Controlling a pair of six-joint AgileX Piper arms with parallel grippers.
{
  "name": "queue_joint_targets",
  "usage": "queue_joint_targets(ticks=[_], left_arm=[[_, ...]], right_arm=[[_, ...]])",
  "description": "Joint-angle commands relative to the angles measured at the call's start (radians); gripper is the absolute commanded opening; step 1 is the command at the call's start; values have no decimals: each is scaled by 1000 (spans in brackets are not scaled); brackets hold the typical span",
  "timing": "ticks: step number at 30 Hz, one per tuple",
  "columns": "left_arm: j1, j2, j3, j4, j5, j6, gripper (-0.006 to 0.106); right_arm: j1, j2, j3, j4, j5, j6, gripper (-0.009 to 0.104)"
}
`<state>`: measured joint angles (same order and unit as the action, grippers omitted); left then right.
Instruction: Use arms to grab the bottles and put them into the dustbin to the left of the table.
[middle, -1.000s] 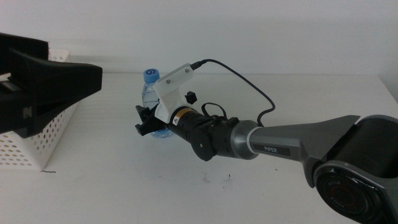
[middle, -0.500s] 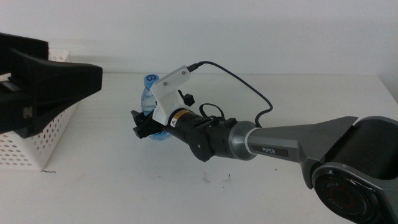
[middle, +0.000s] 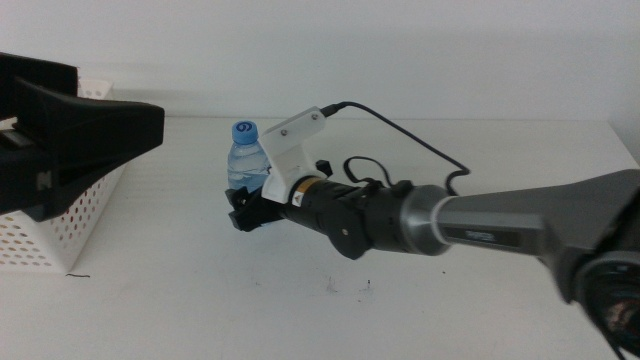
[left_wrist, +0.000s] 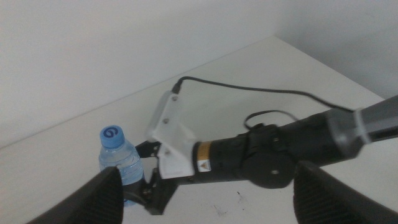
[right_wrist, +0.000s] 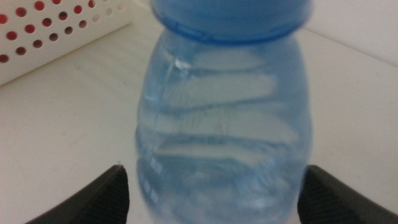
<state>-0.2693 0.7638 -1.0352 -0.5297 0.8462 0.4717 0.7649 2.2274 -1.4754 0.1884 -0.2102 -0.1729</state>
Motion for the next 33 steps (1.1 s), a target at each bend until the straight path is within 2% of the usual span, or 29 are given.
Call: queue_joint_targets(ticks=[1,8,16,26,33], left_arm=[[-7,-4,6,-2,-14,-5,94],[-7,-4,6,-2,-14,-5,94],[-7,-4,6,-2,-14,-5,94],[-7,-4,6,-2,-14,-5,94],[-7,-4,6,-2,-14,-5,94]], right_arm=[[2,-59,63,-3,-17,-2,84],[2,-261,242,7,46,0,84],[2,-594,380,27,254,0,84],[2,-921,407,16,534,-4,83],[-43,-1147,407,0,743,-2,83]])
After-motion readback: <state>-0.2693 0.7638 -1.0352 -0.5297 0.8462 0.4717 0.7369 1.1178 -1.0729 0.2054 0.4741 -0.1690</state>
